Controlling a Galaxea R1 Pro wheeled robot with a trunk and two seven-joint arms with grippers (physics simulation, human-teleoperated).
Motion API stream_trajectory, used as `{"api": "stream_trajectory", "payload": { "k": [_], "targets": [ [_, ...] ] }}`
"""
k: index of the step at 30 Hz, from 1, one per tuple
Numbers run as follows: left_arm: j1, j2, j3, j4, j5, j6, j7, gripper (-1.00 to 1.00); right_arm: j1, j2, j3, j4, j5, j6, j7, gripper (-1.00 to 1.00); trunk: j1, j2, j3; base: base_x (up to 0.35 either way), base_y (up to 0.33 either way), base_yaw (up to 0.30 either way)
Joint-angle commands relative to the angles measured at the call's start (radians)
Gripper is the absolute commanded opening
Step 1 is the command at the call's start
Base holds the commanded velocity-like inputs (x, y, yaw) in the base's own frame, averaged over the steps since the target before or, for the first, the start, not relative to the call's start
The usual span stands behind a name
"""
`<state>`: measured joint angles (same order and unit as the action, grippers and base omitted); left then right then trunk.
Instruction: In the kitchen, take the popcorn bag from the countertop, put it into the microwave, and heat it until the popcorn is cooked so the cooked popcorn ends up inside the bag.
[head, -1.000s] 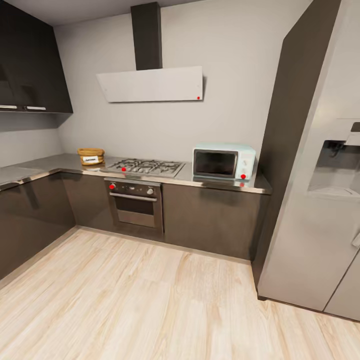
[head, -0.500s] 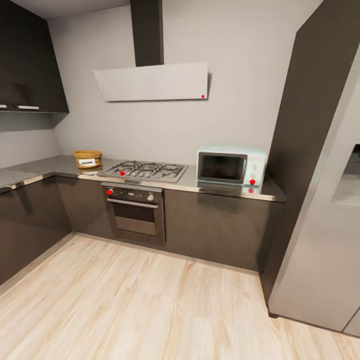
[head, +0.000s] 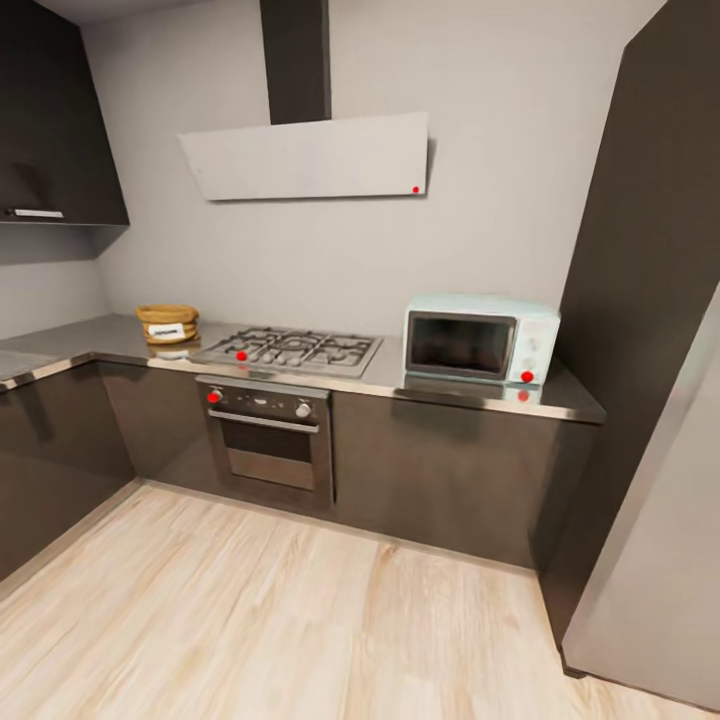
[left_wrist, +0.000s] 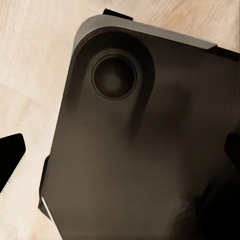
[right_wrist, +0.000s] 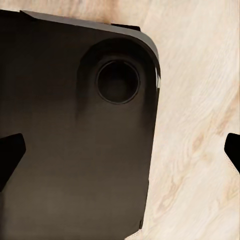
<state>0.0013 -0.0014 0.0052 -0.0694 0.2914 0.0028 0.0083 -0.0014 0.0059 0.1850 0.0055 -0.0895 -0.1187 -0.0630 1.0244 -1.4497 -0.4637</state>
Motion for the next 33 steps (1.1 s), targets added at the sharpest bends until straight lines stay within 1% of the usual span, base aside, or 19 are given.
{"api": "stream_trajectory", "payload": {
  "k": [1, 7, 11, 16, 33],
  "targets": [
    [0.0, 0.0, 0.0, -0.001, 0.004, 0.0, 0.001, 1.0, 0.0, 0.0, 0.008, 0.0, -0.012, -0.004, -0.003, 1.0, 0.001, 0.0, -0.001, 0.323, 0.077, 0.0],
    [0.0, 0.0, 0.001, -0.001, 0.005, 0.0, 0.001, 1.0, 0.0, 0.002, 0.007, 0.0, -0.016, -0.004, -0.003, 1.0, 0.001, 0.0, -0.001, 0.323, 0.095, -0.022],
    [0.0, 0.0, 0.001, -0.001, 0.003, 0.0, 0.001, 1.0, 0.0, 0.002, 0.006, 0.001, -0.018, -0.003, -0.003, 1.0, 0.001, 0.0, -0.001, 0.274, 0.166, -0.205],
    [0.0, 0.0, 0.001, -0.006, 0.002, -0.001, 0.001, 1.0, 0.0, 0.001, 0.005, 0.001, -0.019, -0.003, -0.003, 1.0, 0.001, 0.0, -0.001, 0.04, 0.08, -0.247],
    [0.0, 0.0, 0.002, -0.006, 0.005, -0.001, 0.001, 1.0, 0.0, -0.001, 0.004, 0.001, -0.019, -0.003, -0.003, 1.0, 0.001, 0.0, -0.001, 0.001, 0.001, -0.264]
  ]
}}
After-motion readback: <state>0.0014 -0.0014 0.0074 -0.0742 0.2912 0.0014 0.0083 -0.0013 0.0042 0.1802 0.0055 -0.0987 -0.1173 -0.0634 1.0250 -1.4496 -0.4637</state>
